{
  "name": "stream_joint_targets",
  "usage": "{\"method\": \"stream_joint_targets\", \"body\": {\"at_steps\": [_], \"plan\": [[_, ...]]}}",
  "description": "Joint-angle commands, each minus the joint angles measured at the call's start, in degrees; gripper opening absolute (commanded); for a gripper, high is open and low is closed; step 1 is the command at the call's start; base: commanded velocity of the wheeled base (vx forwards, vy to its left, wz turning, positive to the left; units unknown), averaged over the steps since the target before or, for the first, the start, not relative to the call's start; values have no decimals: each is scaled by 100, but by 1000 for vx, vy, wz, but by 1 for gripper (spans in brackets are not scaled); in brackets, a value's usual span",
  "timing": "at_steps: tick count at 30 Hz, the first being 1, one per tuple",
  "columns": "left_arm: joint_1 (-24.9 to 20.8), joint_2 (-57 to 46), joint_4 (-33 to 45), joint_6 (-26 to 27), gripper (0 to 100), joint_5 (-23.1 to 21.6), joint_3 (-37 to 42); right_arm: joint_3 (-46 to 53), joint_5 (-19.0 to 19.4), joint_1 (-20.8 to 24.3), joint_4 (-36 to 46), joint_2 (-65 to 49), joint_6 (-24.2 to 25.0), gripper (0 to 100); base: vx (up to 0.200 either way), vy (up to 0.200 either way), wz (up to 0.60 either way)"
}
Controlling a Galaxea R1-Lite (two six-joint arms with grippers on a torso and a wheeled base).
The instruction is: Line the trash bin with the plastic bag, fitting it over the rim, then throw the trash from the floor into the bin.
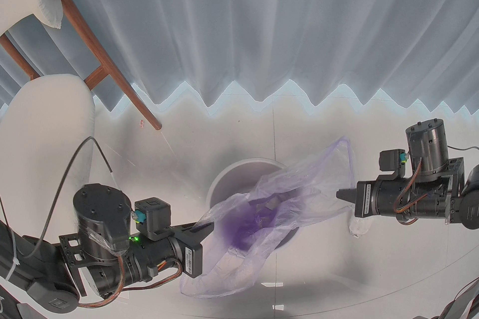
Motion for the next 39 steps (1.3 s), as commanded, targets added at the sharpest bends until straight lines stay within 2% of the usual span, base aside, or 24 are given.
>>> {"method": "stream_joint_targets", "body": {"at_steps": [1, 3, 6, 10, 12, 14, 21, 24, 29, 39], "plan": [[-69, -285, -73, -908, 0, -191, -139, 286, 17, 220, -52, 121, 99, 0, 0, 0, 0], [-42, -276, -161, -1066, 0, -270, -236, 225, 17, 220, -70, 182, 126, 0, 0, 0, 0], [133, -206, -433, -1603, 0, -446, -456, -294, 8, 203, -26, 464, 214, 0, 0, 0, 0], [160, 76, -644, -2209, 0, -385, -658, -689, -35, 264, -26, 833, 363, 0, 0, 0, 0], [177, 181, -793, -2411, 0, -385, -675, -795, -88, 326, -43, 982, 363, 0, 0, 0, 0], [397, 322, -978, -2701, 0, -464, -658, -1076, -299, 344, -34, 1264, 363, 0, 0, 0, 0], [828, 1183, -1110, -2745, 0, -604, -667, -1683, -317, 106, -8, 1975, 319, 0, 0, 0, 0], [968, 1675, -1532, -2736, 0, -604, -754, -2052, -299, 18, 27, 2292, 310, 0, 0, 0, 0], [1012, 2361, -1892, -2710, 0, -481, -921, -2386, -299, -122, 36, 2714, -24, 0, 0, 0, 0], [1012, 2862, -1936, -2684, 0, -156, -1132, -2438, -282, -78, -17, 3171, -85, 0, 0, 0, 0]]}}
